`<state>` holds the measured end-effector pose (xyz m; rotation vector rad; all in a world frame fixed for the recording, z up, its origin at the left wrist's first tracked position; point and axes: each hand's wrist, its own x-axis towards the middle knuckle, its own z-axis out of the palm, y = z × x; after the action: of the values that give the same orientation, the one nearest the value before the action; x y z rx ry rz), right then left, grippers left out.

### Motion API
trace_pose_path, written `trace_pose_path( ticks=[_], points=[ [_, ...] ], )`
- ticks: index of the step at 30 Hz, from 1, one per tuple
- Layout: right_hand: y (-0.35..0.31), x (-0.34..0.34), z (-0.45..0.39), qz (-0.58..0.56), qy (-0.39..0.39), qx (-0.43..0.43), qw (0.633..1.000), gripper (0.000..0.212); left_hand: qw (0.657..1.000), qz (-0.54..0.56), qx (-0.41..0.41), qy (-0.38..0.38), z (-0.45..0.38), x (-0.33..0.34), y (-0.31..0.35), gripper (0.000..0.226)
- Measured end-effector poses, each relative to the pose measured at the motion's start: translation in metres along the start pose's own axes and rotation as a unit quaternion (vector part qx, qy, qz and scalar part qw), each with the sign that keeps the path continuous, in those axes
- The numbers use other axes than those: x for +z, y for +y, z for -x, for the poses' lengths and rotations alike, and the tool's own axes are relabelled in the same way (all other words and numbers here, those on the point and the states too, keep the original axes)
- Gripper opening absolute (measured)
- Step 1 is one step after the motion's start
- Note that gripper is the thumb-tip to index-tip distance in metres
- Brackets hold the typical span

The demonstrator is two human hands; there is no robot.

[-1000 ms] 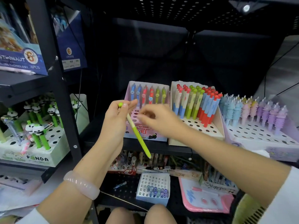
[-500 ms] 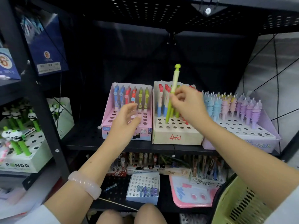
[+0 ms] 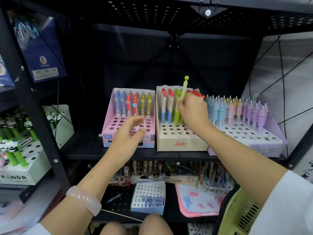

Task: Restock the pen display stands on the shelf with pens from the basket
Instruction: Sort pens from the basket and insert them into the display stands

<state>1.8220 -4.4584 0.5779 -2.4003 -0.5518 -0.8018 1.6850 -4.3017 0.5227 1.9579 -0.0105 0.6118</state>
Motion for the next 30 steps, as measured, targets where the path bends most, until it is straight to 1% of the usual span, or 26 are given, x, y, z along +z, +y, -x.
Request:
trace_pose_path(
  ticks=[4,6,9,12,13,16,19,20,21,23,26,28,30],
  points=[
    [0.000,0.001,0.002,0.013,0.011,-0.002,1.000,0.016,1.000,0.003,0.002,-0.003,0.001,0.000,-0.001,0.031],
    [0.001,0.002,0.003,0.004,0.005,-0.002,1.000,0.014,1.000,0.005,0.002,-0.001,0.001,0.000,-0.001,0.031],
    [0.002,0.007,0.008,0.034,-0.052,0.017,0.998,0.017,1.000,0.029,0.002,0.005,0.001,0.001,0.000,0.030],
    [0.002,0.013,0.014,0.044,-0.104,0.046,0.993,0.032,0.999,0.046,0.006,-0.006,0.002,0.006,0.004,0.029],
    [0.002,0.014,0.015,0.042,-0.116,0.052,0.991,0.034,0.999,0.046,0.008,-0.011,0.003,0.008,0.006,0.029],
    [0.001,0.011,0.019,0.052,-0.155,0.061,0.985,0.029,0.998,0.055,0.014,-0.022,0.005,0.014,0.010,0.033],
    [0.003,0.001,0.022,0.023,-0.182,0.064,0.981,0.039,0.997,0.067,0.018,-0.036,0.009,0.024,0.016,0.033],
    [0.002,-0.005,0.024,0.004,-0.186,0.061,0.981,0.039,0.996,0.072,0.017,-0.043,0.011,0.029,0.017,0.033],
    [0.002,-0.013,0.027,-0.014,-0.188,0.052,0.981,0.035,0.996,0.078,0.015,-0.050,0.014,0.035,0.019,0.032],
    [0.006,-0.032,0.036,-0.048,-0.198,0.035,0.978,0.018,0.993,0.097,0.005,-0.074,0.021,0.051,0.020,0.029],
    [0.030,-0.062,0.063,-0.105,-0.216,0.030,0.970,0.016,0.984,0.117,-0.003,-0.134,0.036,0.085,0.023,0.027],
    [0.057,-0.081,0.089,-0.133,-0.233,0.056,0.962,0.015,0.976,0.114,-0.002,-0.188,0.048,0.112,0.025,0.028],
    [0.093,-0.093,0.119,-0.128,-0.259,0.094,0.953,0.017,0.963,0.111,-0.006,-0.244,0.062,0.141,0.025,0.030]
  ],
)
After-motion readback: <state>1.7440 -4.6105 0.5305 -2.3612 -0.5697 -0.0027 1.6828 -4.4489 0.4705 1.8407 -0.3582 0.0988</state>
